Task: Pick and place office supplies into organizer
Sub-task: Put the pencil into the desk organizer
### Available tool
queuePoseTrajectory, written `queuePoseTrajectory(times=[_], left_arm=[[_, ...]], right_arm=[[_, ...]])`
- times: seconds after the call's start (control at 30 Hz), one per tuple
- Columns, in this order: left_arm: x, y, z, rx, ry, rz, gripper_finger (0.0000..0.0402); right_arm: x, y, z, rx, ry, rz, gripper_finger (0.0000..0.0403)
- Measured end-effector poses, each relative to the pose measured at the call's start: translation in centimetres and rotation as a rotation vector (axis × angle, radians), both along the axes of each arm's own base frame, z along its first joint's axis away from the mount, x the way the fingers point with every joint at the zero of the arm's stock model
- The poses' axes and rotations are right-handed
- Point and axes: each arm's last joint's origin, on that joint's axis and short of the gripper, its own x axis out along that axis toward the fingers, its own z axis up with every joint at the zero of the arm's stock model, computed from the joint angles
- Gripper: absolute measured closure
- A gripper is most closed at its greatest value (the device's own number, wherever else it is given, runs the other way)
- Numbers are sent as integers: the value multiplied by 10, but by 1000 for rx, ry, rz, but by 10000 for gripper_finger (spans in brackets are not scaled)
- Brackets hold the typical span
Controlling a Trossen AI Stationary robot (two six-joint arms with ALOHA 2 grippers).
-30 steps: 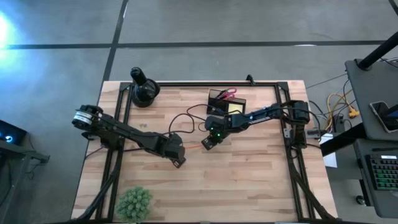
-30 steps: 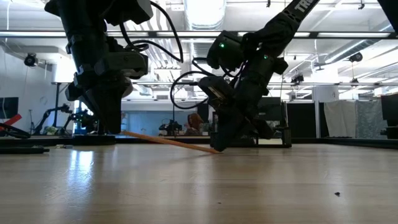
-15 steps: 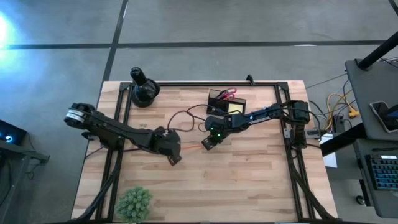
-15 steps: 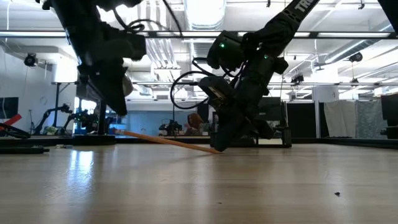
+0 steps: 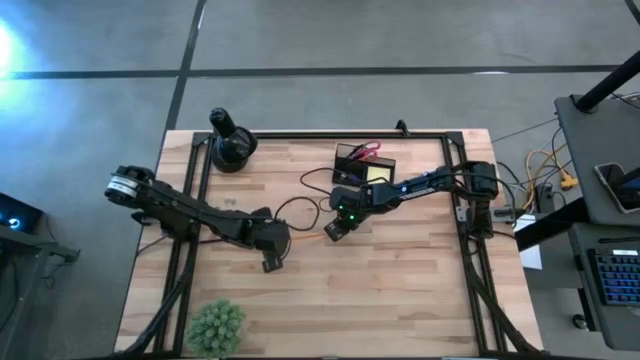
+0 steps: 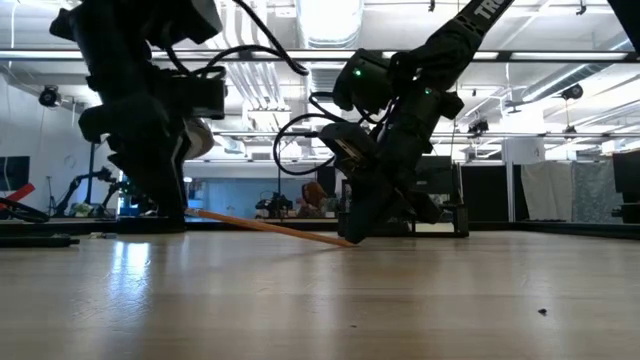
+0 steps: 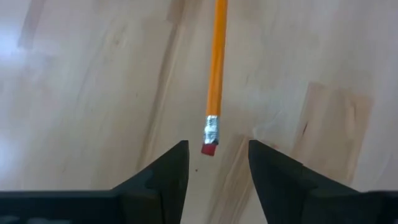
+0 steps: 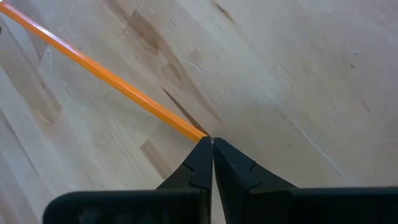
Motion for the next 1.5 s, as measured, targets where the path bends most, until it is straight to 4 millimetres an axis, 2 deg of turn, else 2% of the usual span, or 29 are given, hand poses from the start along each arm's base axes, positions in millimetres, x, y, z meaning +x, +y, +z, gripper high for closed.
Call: queuePoseTrajectory(times=[0.3,0.53,0.63,0.83,1.23,1.5], left_arm=[[3,1,2,-5,-36,6,257],[1,5,-3,4,-20,21,326],[2,5,-5,5,-21,19,344],[4,5,-11,11,-1,14,349],[6,5,-9,13,-13,17,352],[7,4,-7,10,-15,16,393]], right_arm=[[0,0,0,-3,-1,2,394],[0,0,0,-4,-1,3,394],[0,0,0,-3,-1,3,394],[0,0,0,-1,-1,6,394],[0,0,0,0,-1,9,394],[0,0,0,1,1,9,394]])
